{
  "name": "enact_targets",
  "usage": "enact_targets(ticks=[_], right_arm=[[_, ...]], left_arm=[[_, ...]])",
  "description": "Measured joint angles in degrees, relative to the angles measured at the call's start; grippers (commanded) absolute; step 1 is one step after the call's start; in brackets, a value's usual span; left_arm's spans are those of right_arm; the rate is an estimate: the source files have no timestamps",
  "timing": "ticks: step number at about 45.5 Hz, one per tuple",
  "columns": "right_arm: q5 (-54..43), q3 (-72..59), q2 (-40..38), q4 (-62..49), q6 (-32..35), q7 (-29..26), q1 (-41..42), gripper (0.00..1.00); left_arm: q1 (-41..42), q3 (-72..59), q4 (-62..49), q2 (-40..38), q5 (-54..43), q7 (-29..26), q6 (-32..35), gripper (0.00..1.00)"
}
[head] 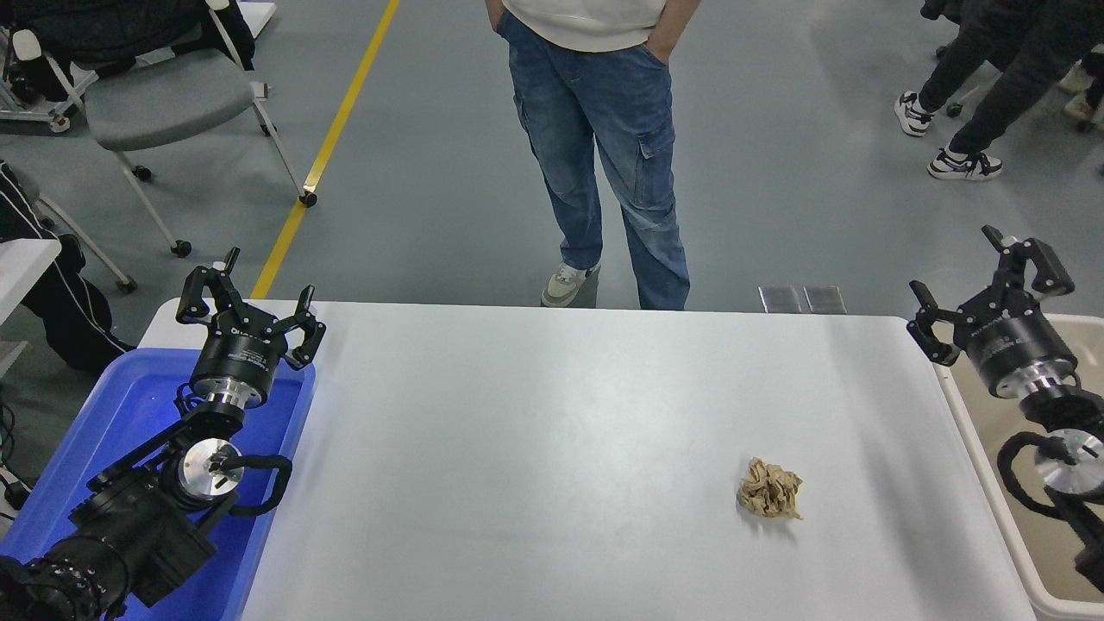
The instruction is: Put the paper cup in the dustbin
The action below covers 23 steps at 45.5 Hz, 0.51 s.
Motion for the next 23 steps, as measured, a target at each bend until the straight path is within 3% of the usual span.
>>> enact_targets(ticks=[23], right_arm=[[-1.9,0.6,3.9,-2.7,-4.2,6.2,-1.4,0.99]], left_arm=[[0.0,0.0,0.0,0.0,0.0,0.0,0.0,1.0]])
